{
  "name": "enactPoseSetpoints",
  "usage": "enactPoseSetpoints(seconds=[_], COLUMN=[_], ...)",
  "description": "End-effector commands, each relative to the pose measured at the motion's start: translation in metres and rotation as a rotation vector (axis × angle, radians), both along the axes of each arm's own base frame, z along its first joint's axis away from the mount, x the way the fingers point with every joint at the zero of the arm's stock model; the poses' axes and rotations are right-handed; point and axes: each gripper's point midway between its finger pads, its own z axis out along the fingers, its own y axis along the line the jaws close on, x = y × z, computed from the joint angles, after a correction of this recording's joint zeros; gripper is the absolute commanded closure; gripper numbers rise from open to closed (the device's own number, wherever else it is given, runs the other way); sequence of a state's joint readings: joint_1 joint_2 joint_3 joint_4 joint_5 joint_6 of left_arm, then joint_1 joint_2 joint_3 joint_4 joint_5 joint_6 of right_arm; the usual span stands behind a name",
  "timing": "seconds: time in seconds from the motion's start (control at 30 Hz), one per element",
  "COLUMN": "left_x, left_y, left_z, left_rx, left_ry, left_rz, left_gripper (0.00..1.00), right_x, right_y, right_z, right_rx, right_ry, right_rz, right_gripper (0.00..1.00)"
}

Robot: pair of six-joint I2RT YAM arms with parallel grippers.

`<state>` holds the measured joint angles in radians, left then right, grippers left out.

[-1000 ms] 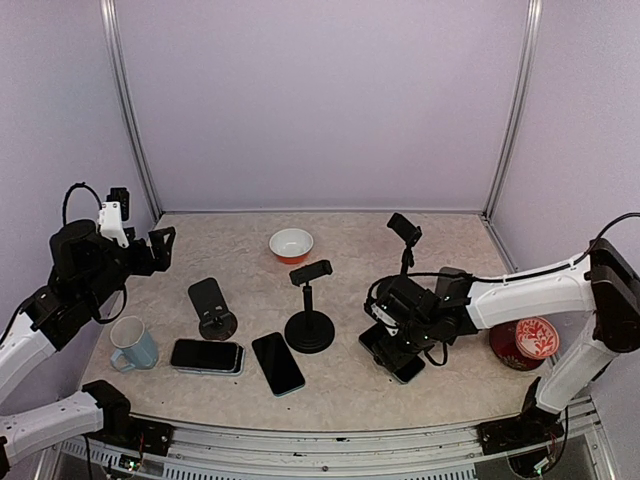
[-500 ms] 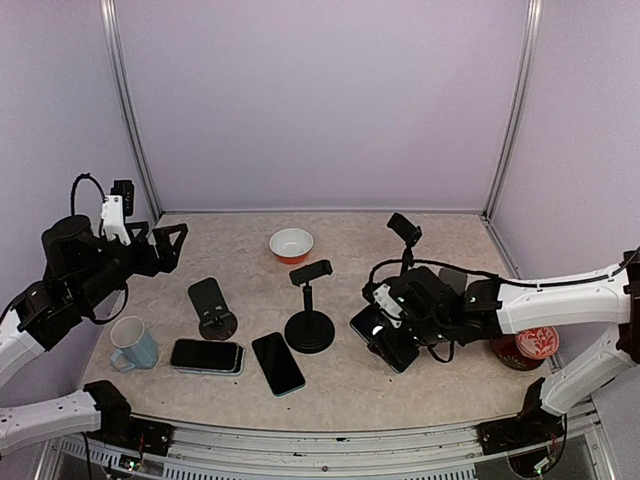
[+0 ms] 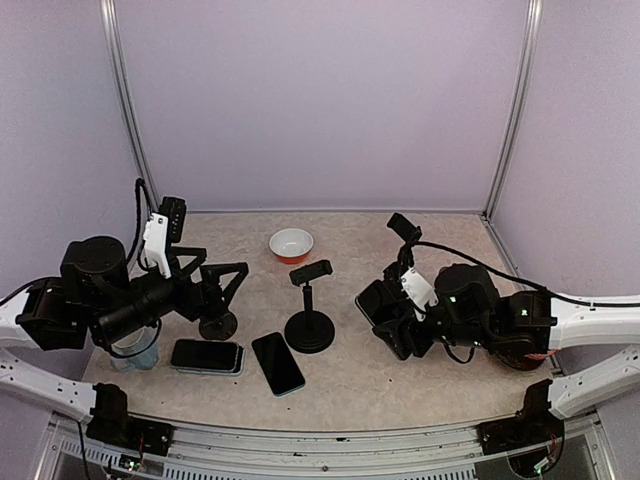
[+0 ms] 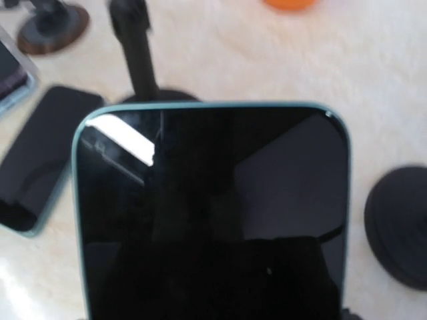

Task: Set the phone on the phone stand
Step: Pick up the phone at the center of the board, then pass from the right arm to the left

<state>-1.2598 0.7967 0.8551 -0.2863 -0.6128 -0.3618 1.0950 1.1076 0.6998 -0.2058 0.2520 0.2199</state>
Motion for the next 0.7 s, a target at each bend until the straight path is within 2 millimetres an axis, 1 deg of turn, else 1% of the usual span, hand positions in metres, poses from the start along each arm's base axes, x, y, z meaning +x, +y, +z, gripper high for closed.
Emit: enactPoseSetpoints(seconds=[0.0, 0.17, 0.27, 0.33, 0.43, 0.57, 0.67], left_x=[-0.017, -0.045, -0.057, -0.061, -0.063, -0.066, -0.066], left_y=[-0.032, -0.088, -0.11, -0.119, -0.126, -0.135, -0.144], left_z=[0.003, 0.002, -0.002, -0.006, -0.011, -0.012, -0.017], left_rx=[0.016, 0.03, 0.034, 0.035, 0.015, -0.025, -0.031], left_ry=[-0.003, -0.02, -0.04, -0.044, -0.048, -0.061, -0.066], left_rz=[0.014, -0.114, -0.175, -0.194, -0.204, -0.228, -0.23], left_gripper=[0.01, 0.01, 0.01, 0.01, 0.01, 0.01, 0.01], right_x=[0.0, -0.006, -0.006, -0.003, -0.004, -0.008, -0.011], right_y=[0.005, 0.004, 0.003, 0.001, 0.003, 0.005, 0.005], right_z=[0.053, 0.084, 0.102, 0.113, 0.128, 0.148, 0.164], right_rx=[0.132, 0.18, 0.225, 0.258, 0.308, 0.4, 0.487], right_ry=[-0.164, -0.266, -0.289, -0.29, -0.288, -0.288, -0.274], right_rz=[-0.007, -0.01, -0.028, -0.053, -0.059, -0.047, -0.051], right_gripper=[0.57, 0.58, 0.57, 0.58, 0.58, 0.58, 0.57])
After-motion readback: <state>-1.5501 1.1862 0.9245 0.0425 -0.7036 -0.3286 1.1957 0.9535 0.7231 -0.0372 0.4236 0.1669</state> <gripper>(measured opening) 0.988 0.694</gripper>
